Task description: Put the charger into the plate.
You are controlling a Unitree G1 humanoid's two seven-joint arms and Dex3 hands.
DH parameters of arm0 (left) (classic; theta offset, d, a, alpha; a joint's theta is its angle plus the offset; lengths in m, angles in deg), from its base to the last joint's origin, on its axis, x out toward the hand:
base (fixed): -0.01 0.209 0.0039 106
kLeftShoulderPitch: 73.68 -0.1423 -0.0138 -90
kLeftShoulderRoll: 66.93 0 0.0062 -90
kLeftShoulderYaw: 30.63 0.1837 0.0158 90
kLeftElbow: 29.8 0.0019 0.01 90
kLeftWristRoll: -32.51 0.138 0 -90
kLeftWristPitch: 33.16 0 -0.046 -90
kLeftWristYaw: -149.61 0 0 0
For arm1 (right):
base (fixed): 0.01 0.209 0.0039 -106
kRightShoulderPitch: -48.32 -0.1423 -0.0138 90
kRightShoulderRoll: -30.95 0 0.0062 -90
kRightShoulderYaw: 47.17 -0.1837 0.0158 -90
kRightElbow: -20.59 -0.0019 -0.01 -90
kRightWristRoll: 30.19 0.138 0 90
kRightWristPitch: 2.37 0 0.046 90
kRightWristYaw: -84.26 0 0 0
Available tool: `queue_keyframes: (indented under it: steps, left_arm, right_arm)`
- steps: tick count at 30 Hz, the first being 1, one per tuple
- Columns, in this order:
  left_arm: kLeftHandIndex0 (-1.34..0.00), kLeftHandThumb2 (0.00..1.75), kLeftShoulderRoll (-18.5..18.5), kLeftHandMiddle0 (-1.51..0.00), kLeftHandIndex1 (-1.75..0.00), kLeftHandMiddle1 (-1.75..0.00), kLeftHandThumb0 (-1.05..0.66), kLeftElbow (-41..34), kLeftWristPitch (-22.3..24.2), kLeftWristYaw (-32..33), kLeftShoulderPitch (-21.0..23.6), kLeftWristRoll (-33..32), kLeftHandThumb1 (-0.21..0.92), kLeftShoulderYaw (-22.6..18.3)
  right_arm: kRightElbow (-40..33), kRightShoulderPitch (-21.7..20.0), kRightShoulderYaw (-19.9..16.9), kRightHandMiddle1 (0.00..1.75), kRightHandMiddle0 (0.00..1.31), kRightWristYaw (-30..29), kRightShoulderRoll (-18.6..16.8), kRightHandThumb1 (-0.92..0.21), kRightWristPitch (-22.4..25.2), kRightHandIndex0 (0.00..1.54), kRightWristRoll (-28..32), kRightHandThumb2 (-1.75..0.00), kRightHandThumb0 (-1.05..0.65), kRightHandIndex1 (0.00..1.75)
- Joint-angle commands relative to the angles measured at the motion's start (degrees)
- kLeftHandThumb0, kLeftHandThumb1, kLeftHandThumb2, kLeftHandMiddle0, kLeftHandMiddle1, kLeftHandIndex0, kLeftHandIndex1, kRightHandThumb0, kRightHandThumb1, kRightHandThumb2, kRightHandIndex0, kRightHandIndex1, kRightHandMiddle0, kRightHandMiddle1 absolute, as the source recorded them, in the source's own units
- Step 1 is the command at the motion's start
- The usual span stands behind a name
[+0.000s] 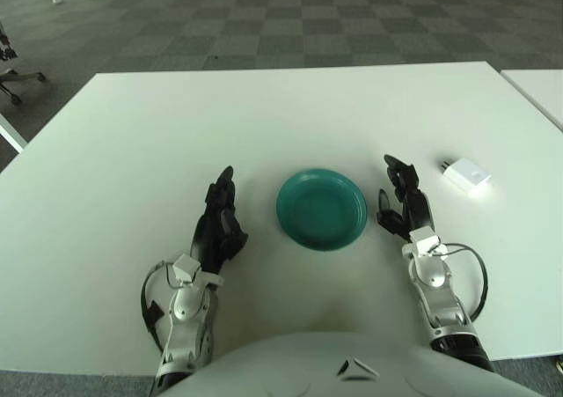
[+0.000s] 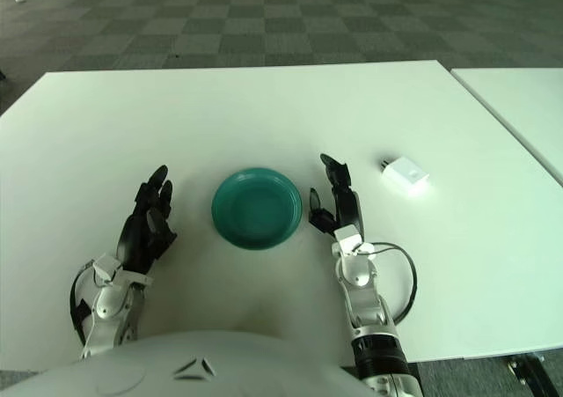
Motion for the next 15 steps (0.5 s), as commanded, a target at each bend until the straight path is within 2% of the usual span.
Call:
queue_keyframes:
  steps: [1,2,4,6,8,15]
  left_arm:
    - [0.00,1.09,-0.89,-0.09,-0.38,0.00,-0.94,2.96,2.01,-0.92,-0.34,-0.38,0.92,-0.31]
    - [0.00,1.09,-0.96,-0.09,-0.38,0.00,-0.94,3.03,2.02,-0.99,-0.27,-0.47,0.92,-0.33]
    - [0.00,1.08,-0.93,-0.09,-0.39,0.00,-0.95,3.33,2.12,-1.03,-0.11,-0.34,0.92,-0.17]
    - [0.00,1.07,-0.77,-0.09,-0.41,0.00,-0.95,4.34,2.08,-1.24,0.46,-0.50,0.92,-0.10]
    - [0.00,1.06,-0.58,-0.10,-0.43,-0.01,-0.94,5.65,1.79,-1.59,1.09,-0.87,0.92,-0.11]
    - [0.00,1.03,-0.30,-0.13,-0.48,-0.02,-0.90,8.59,0.78,-2.65,2.25,-2.10,0.92,-0.47]
  right_arm:
    - [-3.70,-2.53,-1.71,0.74,0.00,-9.72,3.85,-0.92,-2.06,0.28,-12.62,-0.68,-0.80,0.02]
    - [-3.68,-2.93,-1.78,0.74,0.00,-11.19,4.33,-0.92,-1.87,0.28,-14.49,-0.67,-0.80,0.01]
    - [-7.39,-4.97,-3.36,0.76,0.00,-15.57,8.09,-0.92,2.42,0.28,-23.58,-0.64,-0.80,0.01]
    - [-10.17,-6.94,-4.49,0.77,0.00,-18.50,11.05,-0.92,8.61,0.28,-31.99,-0.63,-0.81,0.01]
    - [-10.86,-8.35,-4.97,0.79,0.00,-19.79,12.70,-0.92,13.86,0.28,-37.27,-0.65,-0.85,0.01]
    - [-8.48,-12.14,-5.25,0.83,0.00,-21.60,16.46,-0.92,22.71,0.32,-43.50,-0.71,-0.92,0.03]
